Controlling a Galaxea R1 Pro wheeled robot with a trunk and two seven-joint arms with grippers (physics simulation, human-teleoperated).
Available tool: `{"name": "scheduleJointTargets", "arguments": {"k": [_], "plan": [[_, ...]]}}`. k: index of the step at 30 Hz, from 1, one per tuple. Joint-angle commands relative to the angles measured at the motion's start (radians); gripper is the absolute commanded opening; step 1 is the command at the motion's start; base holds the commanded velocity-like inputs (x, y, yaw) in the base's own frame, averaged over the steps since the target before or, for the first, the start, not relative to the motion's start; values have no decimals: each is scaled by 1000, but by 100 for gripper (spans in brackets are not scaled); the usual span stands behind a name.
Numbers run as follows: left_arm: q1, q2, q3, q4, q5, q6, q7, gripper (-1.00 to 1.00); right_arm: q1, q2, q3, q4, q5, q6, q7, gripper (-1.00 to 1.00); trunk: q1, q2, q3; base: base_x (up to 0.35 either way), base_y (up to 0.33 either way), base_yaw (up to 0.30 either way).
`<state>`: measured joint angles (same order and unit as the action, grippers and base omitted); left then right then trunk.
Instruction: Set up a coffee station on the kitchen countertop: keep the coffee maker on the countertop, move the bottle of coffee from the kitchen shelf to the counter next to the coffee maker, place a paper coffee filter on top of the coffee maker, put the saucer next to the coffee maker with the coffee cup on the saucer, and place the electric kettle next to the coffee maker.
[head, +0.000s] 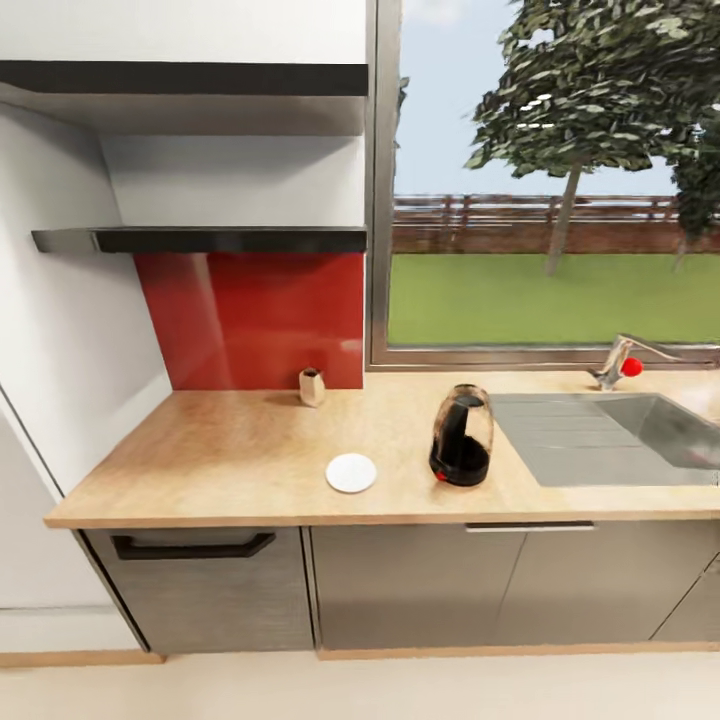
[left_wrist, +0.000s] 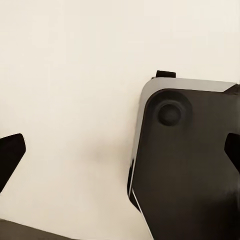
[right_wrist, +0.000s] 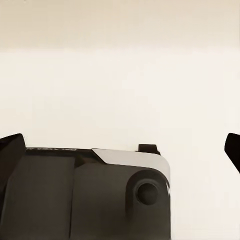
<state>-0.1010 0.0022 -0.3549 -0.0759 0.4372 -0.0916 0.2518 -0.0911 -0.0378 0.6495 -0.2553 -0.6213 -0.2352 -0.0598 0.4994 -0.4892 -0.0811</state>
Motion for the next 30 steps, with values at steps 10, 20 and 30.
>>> {"name": "scheduleJointTargets", "arguments": {"k": [10, 20, 30], "plan": [[0, 5, -9, -1, 9, -2, 3, 100, -1, 1, 9, -1, -5, -2, -6, 100, 0, -2, -2, 0, 302, -262], [0, 7, -11, 1, 6, -1, 4, 100, -1, 3, 12, -1, 0, -3, -6, 100, 0, -2, -2, 0, 35, -185], [5, 4, -18, 18, 4, 0, 6, 100, -1, 4, 13, -1, 0, -3, -6, 100, 0, -2, -2, 0, 1, -57]]}}
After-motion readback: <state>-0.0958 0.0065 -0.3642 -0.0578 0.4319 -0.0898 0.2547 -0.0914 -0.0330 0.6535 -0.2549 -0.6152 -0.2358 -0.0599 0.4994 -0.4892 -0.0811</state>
